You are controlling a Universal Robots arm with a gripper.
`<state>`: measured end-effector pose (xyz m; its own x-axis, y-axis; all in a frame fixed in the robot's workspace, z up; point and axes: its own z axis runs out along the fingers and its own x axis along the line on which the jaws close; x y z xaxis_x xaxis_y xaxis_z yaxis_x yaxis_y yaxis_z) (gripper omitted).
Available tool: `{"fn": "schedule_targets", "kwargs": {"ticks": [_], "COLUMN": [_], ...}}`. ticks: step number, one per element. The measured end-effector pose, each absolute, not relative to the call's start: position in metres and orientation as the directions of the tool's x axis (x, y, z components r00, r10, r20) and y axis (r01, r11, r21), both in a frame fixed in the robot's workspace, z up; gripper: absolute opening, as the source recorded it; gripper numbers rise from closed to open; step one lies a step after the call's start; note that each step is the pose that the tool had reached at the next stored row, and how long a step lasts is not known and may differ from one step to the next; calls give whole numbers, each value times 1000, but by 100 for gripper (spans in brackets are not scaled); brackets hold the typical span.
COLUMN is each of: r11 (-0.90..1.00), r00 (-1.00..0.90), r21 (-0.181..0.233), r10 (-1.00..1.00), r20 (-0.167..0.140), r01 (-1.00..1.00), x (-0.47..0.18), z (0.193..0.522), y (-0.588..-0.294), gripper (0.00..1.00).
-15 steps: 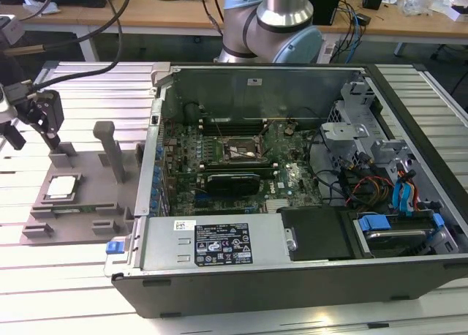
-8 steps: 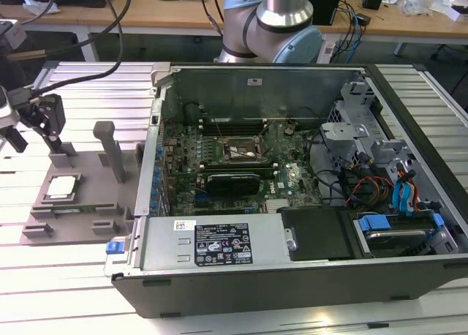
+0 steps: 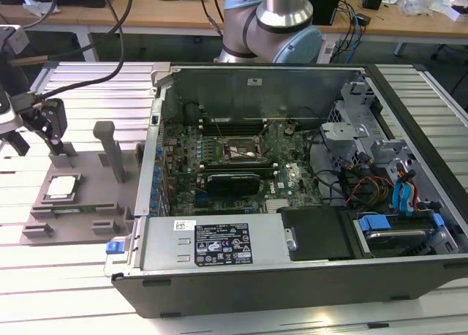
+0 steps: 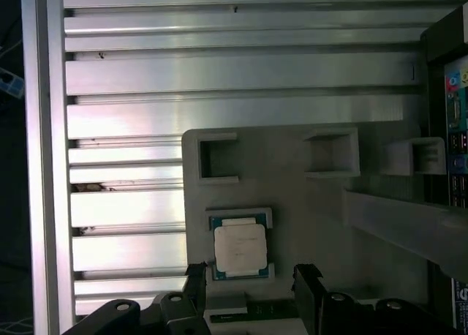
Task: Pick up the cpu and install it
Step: 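Pick up the cpu and move it towards the insertion slot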
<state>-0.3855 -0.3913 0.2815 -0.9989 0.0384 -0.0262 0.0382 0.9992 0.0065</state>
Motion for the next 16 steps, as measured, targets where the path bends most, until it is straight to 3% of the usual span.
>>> {"fn": "schedule_targets", "kwargs": {"ticks": [16], "r11": [999], "r00": [-999], "r21": [6], "r10": [38], "r20": [-26], "r01": [38], "x": [-386], "z": [264], "y": [-391], "gripper": [60]}}
